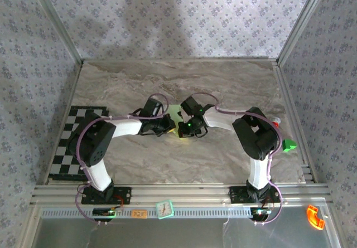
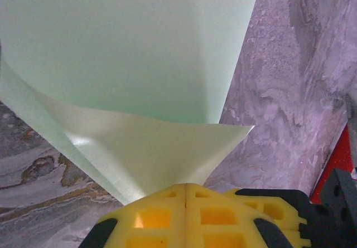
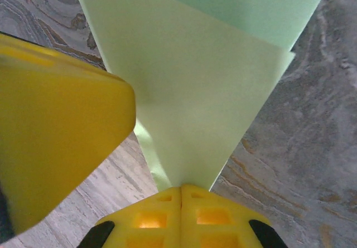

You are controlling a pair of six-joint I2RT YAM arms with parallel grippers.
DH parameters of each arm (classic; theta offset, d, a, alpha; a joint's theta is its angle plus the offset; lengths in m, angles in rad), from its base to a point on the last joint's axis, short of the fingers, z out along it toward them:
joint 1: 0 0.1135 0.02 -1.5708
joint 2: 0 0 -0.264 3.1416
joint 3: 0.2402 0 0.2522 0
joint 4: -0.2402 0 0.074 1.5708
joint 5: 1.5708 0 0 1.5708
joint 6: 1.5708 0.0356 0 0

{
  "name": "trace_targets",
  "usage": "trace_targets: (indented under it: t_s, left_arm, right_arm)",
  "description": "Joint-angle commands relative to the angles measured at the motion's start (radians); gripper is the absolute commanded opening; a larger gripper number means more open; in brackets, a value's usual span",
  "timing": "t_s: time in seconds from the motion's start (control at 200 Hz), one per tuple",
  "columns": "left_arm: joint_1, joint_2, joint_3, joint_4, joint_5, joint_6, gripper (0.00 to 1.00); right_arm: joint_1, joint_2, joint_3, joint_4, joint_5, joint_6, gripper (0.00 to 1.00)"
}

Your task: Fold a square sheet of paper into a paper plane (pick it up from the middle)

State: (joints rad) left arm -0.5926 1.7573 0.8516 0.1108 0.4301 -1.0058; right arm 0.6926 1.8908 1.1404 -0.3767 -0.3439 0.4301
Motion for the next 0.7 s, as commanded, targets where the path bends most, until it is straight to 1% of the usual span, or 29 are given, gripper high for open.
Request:
trace_targets:
  t_s: [0.0,0.175,0.38,0.52,0.694]
  left_arm:
    - [-0.013,0.018,-0.006,0.038,0.02,0.031,0.0]
    - [-0.021,0.041,0.004,0.017,0.015,0.044,0.0]
    - [-0.018,0.063,0.012,-0.037,-0.057,0.042,0.0]
    - [0.001,0.07,0.006,-0.057,-0.105,0.017,0.0]
    - [0.034,0.081,0.014,-0.075,-0.126,0.013,0.0]
  right_arm:
    - [0.0,0.056,-0.013,-0.102,0.097,0.022,0.05]
    - [0.002,0.062,-0.004,-0.116,0.112,0.031,0.04]
    - [0.005,0.065,-0.005,-0.137,0.148,0.05,0.04]
    - [0.008,0.078,-0.013,-0.165,0.196,0.069,0.05]
    - [0.024,0.108,-0.046,-0.181,0.257,0.075,0.05]
